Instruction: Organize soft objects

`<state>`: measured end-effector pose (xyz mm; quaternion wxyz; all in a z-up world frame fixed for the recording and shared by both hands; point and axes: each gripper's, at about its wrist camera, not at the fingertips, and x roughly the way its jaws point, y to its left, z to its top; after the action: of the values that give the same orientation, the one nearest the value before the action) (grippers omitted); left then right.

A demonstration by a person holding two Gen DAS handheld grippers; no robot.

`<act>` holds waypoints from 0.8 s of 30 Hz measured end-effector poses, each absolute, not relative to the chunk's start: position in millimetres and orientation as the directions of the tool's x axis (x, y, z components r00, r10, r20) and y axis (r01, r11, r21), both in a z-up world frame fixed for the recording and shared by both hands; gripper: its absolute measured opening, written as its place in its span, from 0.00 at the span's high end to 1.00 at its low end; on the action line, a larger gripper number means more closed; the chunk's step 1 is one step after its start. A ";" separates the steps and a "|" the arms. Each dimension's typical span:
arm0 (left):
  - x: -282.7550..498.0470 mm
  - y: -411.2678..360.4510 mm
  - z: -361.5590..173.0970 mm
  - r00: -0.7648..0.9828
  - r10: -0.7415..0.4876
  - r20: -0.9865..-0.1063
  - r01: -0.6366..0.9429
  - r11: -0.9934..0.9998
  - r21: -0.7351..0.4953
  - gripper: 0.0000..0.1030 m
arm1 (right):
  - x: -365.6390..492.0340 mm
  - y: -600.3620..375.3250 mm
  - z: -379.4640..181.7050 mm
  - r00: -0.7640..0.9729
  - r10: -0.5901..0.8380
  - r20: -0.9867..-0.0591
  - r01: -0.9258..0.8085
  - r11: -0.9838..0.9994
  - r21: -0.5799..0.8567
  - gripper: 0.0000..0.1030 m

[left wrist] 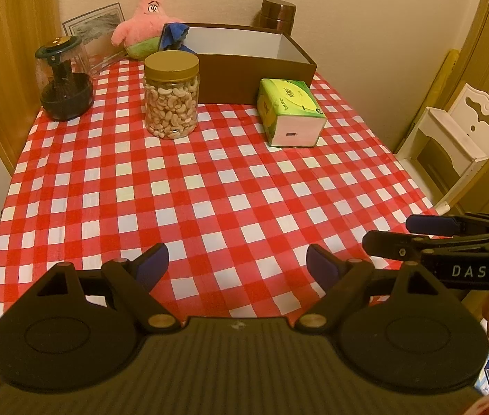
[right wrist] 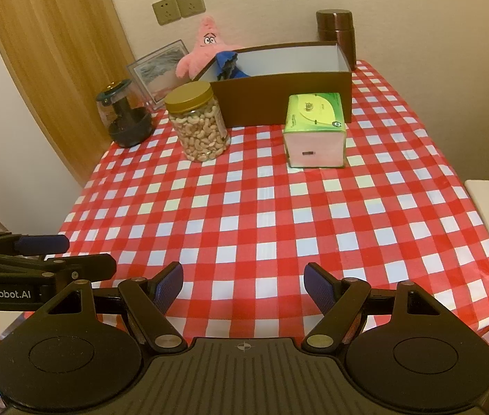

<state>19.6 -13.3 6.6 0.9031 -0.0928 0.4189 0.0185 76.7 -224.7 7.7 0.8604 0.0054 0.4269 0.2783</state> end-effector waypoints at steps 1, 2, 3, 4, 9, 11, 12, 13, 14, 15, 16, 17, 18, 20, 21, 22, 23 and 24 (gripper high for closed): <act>19.6 -13.4 6.7 0.648 -0.044 -0.760 -0.112 0.982 -0.152 0.17 | 76.7 -225.0 7.5 0.480 0.485 -0.731 -0.476 0.844 0.247 0.26; 19.7 -13.5 6.7 0.648 -0.043 -0.760 -0.112 0.982 -0.152 0.17 | 77.0 -224.8 7.5 0.480 0.484 -0.732 -0.475 0.844 0.247 0.26; 19.8 -13.5 6.6 0.648 -0.043 -0.760 -0.113 0.982 -0.152 0.17 | 77.1 -224.9 7.4 0.480 0.484 -0.732 -0.476 0.844 0.247 0.26; 19.9 -13.5 6.6 0.648 -0.043 -0.760 -0.113 0.982 -0.152 0.17 | 76.9 -225.1 7.3 0.479 0.486 -0.731 -0.477 0.843 0.248 0.26; 19.8 -11.9 5.2 0.648 -0.045 -0.760 -0.111 0.982 -0.153 0.17 | 76.6 -224.2 7.3 0.480 0.485 -0.731 -0.476 0.844 0.247 0.26; 19.9 -12.1 5.1 0.647 -0.045 -0.761 -0.112 0.982 -0.154 0.17 | 76.5 -223.9 7.2 0.480 0.484 -0.731 -0.476 0.844 0.247 0.26; 19.9 -11.9 5.4 0.648 -0.045 -0.760 -0.111 0.982 -0.154 0.17 | 76.9 -223.8 7.3 0.481 0.484 -0.731 -0.475 0.845 0.247 0.26; 20.0 -12.2 5.2 0.648 -0.045 -0.761 -0.112 0.982 -0.154 0.17 | 76.7 -223.8 7.2 0.480 0.484 -0.731 -0.476 0.844 0.247 0.26; 20.0 -12.2 5.4 0.648 -0.045 -0.760 -0.112 0.982 -0.153 0.17 | 76.8 -223.9 7.1 0.480 0.484 -0.731 -0.476 0.844 0.247 0.26; 20.1 -12.2 5.4 0.648 -0.045 -0.761 -0.112 0.982 -0.153 0.17 | 77.2 -223.8 7.1 0.480 0.484 -0.732 -0.476 0.844 0.246 0.26; 20.2 -12.2 5.5 0.647 -0.045 -0.761 -0.113 0.982 -0.153 0.17 | 76.8 -223.9 7.1 0.480 0.485 -0.732 -0.476 0.844 0.247 0.26; 20.4 -12.5 5.2 0.647 -0.045 -0.761 -0.113 0.982 -0.153 0.17 | 77.1 -223.9 7.0 0.480 0.485 -0.732 -0.476 0.844 0.247 0.26; 20.3 -12.2 5.6 0.647 -0.045 -0.761 -0.113 0.982 -0.153 0.17 | 77.0 -223.9 7.0 0.479 0.484 -0.732 -0.476 0.844 0.247 0.26; 20.4 -12.1 5.6 0.647 -0.045 -0.761 -0.112 0.982 -0.154 0.17 | 77.4 -223.9 7.1 0.479 0.485 -0.732 -0.477 0.843 0.247 0.26; 20.4 -12.0 5.8 0.647 -0.045 -0.761 -0.113 0.982 -0.153 0.17 | 77.6 -223.9 6.9 0.479 0.486 -0.732 -0.477 0.843 0.247 0.26; 20.6 -12.2 5.7 0.647 -0.045 -0.761 -0.113 0.982 -0.153 0.17 | 77.0 -223.7 6.8 0.479 0.485 -0.732 -0.476 0.844 0.247 0.26; 20.6 -12.0 5.7 0.647 -0.046 -0.761 -0.112 0.982 -0.154 0.17 | 77.0 -223.7 6.8 0.479 0.485 -0.732 -0.476 0.844 0.247 0.26; 19.9 -11.0 3.9 0.647 -0.046 -0.761 -0.111 0.982 -0.154 0.17 | 77.5 -223.6 6.9 0.479 0.485 -0.732 -0.477 0.844 0.247 0.26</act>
<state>19.9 -11.0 3.9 0.9026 -0.0938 0.4197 0.0180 77.5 -223.6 6.9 0.8599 0.0050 0.4270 0.2797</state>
